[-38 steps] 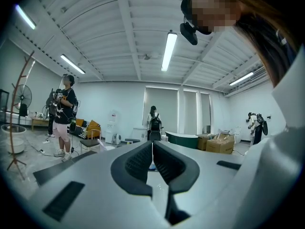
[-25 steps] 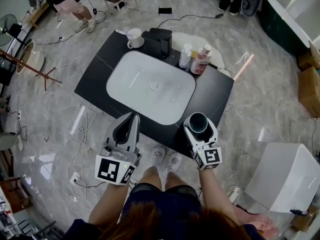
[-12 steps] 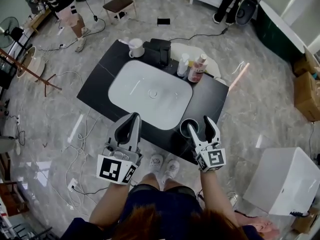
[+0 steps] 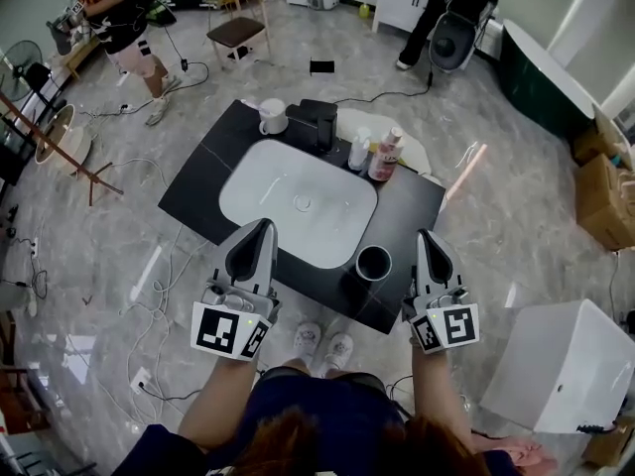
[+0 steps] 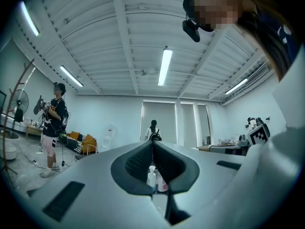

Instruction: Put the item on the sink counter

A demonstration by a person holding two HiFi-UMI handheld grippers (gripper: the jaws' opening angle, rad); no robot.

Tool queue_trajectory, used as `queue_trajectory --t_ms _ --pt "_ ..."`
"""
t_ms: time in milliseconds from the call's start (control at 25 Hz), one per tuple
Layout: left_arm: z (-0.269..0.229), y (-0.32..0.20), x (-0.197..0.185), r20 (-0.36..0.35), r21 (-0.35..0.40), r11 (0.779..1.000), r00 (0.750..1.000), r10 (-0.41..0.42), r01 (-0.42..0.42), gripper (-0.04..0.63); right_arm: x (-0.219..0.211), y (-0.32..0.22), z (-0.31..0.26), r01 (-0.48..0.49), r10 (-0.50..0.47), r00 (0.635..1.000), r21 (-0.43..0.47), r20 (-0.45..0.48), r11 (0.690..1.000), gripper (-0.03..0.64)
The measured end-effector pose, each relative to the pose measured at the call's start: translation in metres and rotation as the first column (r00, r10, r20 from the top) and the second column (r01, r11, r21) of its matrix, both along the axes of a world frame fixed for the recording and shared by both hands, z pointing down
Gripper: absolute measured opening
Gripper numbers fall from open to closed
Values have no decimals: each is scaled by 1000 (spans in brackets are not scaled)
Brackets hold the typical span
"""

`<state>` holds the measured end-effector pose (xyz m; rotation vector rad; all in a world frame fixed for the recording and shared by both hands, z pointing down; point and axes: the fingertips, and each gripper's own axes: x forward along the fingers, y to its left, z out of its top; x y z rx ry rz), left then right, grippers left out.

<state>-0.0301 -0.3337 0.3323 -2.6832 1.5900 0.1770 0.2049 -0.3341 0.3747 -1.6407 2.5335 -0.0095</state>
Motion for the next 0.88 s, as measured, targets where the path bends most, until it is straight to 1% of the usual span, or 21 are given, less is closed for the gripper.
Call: queue_trajectory --t_ms 200,400,880 --pt "-13 5 -3 -5 34 999 1000 -6 6 23 10 13 -34 -41 40 999 41 30 998 14" --pt "-26 11 -2 -9 54 998 1000 -11 11 23 12 23 -60 -53 51 998 69 29 996 14" --pt "-34 14 0 -13 73 997 1000 -14 15 23 14 28 -82 -75 68 995 98 68 992 14"
